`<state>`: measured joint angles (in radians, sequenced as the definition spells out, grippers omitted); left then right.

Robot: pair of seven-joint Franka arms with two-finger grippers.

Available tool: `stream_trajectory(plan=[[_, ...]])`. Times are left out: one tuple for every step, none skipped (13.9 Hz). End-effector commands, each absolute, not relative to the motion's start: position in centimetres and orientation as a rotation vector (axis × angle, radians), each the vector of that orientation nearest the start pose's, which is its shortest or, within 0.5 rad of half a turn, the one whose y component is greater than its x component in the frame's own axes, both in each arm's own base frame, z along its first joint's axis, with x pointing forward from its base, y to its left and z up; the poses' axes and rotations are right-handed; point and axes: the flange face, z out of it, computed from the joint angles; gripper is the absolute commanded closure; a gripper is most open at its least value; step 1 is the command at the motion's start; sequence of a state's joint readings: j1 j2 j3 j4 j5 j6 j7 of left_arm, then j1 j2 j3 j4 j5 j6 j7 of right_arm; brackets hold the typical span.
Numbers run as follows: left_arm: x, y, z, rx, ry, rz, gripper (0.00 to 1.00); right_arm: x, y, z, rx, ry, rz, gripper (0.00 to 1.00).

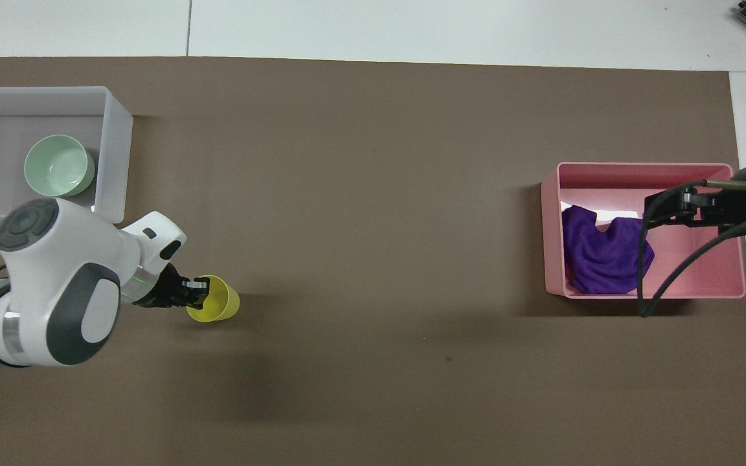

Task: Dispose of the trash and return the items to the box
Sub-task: 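Reach the left gripper to the yellow cup and grasp it, then carry the yellow cup with the left gripper into the clear box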

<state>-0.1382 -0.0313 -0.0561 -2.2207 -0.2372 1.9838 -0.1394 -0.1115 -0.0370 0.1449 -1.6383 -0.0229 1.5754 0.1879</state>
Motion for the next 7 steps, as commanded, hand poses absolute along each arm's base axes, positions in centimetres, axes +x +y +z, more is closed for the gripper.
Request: stream_trajectory(plan=[[52.4,-6.5,44.6,-3.327,-0.226,0.349,1.00,53.3,1.8,61.3,-3.144,0.252,0.040,0.00],[54.0,-4.1,47.0,-3.342,-0.283,0.278,1.00,53.3,1.8,61.3,-3.144,0.250,0.036,0.00],[55.3,-2.0,49.5,-3.354,-0.331,0.179,1.00,53.4,1.8,61.4,-3.144,0.250,0.028,0.00],[57.1,1.1,52.6,-3.348,-0.408,0.053,1.00,53.4,1.8,61.4,-3.144,0.250,0.028,0.00],[58.3,4.3,54.5,-3.340,-0.487,-0.033,1.00,53.4,1.8,61.4,-3.143,0.250,0.026,0.00],[59.2,7.6,55.3,-3.321,-0.561,-0.093,1.00,53.4,1.8,61.4,-3.143,0.250,0.026,0.00],[60.5,10.2,55.1,-3.283,-0.591,-0.123,1.00,53.4,1.8,61.4,-3.143,0.250,0.026,0.00]])
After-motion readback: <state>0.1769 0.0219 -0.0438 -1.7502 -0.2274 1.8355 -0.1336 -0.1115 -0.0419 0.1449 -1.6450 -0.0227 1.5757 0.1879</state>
